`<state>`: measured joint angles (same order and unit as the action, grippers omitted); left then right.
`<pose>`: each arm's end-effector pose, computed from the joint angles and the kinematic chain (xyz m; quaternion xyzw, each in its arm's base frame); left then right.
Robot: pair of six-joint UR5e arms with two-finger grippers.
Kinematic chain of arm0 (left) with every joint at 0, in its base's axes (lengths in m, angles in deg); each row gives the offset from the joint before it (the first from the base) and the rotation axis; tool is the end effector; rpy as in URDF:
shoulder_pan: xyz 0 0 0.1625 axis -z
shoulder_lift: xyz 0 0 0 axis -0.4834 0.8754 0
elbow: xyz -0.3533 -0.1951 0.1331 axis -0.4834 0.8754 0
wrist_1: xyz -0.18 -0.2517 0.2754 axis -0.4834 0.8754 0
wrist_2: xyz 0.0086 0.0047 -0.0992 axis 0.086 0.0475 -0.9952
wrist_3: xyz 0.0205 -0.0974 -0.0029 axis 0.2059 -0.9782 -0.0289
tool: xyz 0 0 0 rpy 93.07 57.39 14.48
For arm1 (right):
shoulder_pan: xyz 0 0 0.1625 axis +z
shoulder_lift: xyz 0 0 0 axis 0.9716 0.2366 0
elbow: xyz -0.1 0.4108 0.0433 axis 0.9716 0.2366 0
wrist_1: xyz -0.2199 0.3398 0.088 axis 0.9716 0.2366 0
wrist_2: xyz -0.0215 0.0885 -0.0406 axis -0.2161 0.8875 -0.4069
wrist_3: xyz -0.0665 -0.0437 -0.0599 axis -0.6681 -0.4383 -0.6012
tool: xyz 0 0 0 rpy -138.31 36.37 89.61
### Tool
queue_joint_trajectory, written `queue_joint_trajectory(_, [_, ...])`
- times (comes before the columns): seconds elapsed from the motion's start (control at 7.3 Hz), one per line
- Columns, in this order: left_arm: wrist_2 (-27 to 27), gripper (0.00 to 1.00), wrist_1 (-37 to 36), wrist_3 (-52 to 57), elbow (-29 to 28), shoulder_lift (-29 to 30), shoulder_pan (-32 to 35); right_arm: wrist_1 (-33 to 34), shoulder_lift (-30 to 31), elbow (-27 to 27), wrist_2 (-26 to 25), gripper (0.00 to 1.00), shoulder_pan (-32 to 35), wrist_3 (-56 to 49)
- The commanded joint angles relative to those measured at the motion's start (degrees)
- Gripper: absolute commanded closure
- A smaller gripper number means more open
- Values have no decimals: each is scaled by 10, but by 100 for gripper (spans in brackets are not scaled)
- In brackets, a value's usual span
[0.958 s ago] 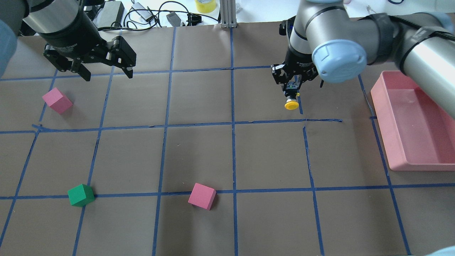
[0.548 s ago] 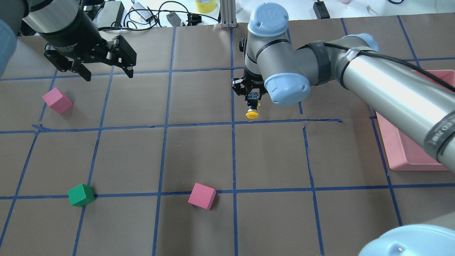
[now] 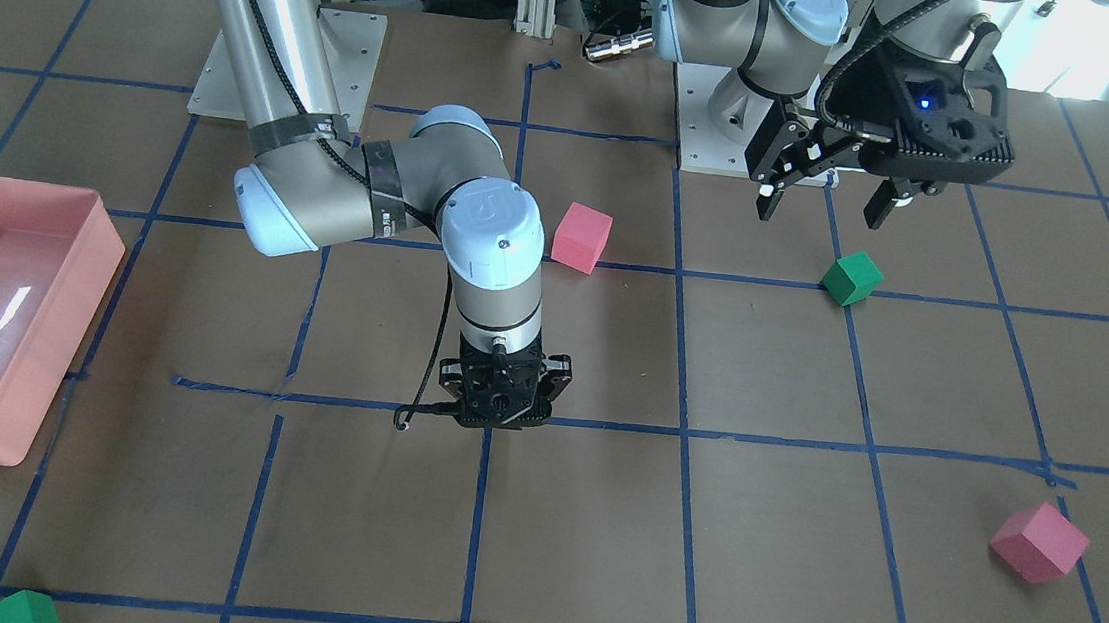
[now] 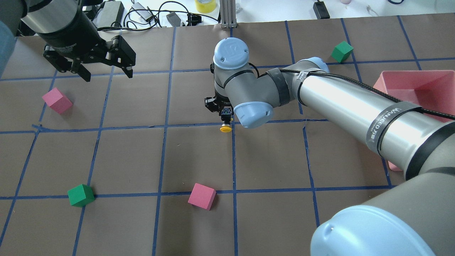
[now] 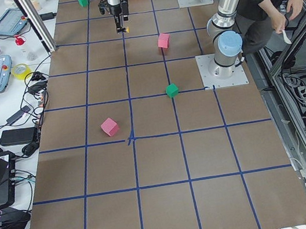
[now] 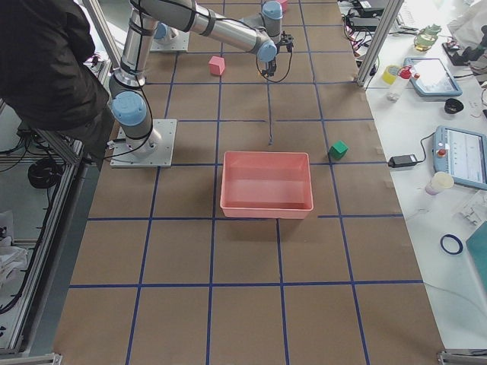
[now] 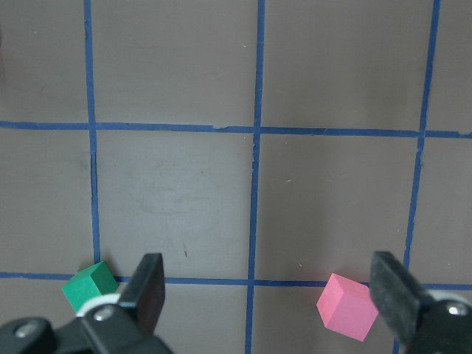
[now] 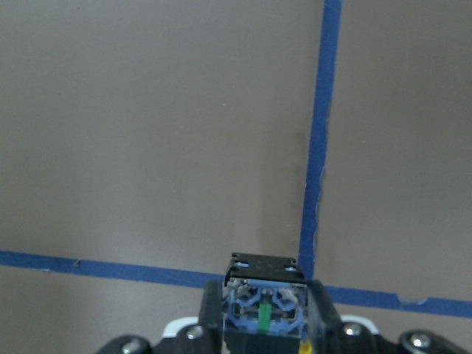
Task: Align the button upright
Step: 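Carry the button to the table center and set it down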
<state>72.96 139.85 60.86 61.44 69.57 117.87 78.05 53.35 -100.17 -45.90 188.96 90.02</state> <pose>-0.1245 -0.4849 0.5262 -0.0261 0.9988 -0.0416 0.0002 0.3797 -0.5510 0.2229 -0.0479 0.9965 -0.0504 0.0455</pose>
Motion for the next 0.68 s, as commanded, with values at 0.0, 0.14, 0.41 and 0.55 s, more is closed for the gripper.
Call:
queue_joint_trajectory(0.0, [-2,0,0,1,0,0,0,16,-9,-2,-6,100,6,-6])
queue_joint_trajectory(0.14, [-2,0,0,-4,0,0,0,17,-10,-2,-7,100,6,-9])
queue_joint_trajectory(0.41, [4,0,0,-7,0,0,1,19,-10,-2,-6,85,6,-8])
queue_joint_trajectory(0.55, [3,0,0,-7,0,0,1,19,-11,-3,-5,76,6,-8])
